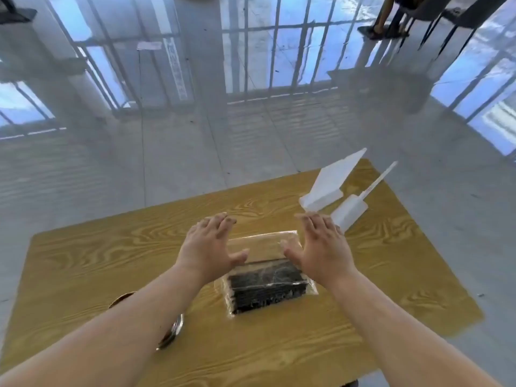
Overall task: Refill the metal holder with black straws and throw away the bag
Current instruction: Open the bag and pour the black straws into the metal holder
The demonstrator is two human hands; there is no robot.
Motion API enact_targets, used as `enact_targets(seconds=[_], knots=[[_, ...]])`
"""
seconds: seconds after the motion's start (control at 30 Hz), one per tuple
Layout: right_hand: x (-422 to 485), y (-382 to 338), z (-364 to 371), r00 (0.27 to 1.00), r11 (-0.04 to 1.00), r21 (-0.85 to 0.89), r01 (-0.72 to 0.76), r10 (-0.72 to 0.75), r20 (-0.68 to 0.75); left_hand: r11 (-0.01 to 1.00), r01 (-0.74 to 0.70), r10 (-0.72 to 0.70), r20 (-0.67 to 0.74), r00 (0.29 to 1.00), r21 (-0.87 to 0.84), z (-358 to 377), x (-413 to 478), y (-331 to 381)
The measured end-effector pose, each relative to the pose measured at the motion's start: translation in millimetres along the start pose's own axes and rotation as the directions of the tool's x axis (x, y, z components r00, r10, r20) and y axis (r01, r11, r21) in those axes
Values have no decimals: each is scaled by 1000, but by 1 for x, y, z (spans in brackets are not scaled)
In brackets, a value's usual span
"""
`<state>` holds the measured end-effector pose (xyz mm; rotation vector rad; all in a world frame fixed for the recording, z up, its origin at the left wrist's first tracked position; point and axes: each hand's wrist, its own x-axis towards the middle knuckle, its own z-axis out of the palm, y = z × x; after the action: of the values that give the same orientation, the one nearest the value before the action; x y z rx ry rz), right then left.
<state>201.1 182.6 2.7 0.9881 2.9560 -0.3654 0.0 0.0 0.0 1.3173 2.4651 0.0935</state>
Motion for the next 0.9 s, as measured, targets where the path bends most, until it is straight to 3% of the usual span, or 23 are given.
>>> enact_targets(seconds=[0.27,0.47,0.6,0.73,0.8,0.9], knots=[[-10,14,55,977,992,17,-122,118,176,999,29,-21,166,986,-45,60,9,13],[-19,15,87,883,930,68,-361,318,345,999,15,-1,315,949,-44,98,8,21],[-24,17,100,810,837,177,-519,415,413,1000,-1,-2,337,942,8,110,8,20],[-26,18,110,785,744,307,-593,449,427,995,-49,18,327,945,87,118,8,19],[-24,21,113,754,653,391,-649,483,445,991,-64,23,321,947,115,120,8,20],[-21,27,117,679,423,536,-731,532,506,991,-67,29,303,953,113,122,11,21]])
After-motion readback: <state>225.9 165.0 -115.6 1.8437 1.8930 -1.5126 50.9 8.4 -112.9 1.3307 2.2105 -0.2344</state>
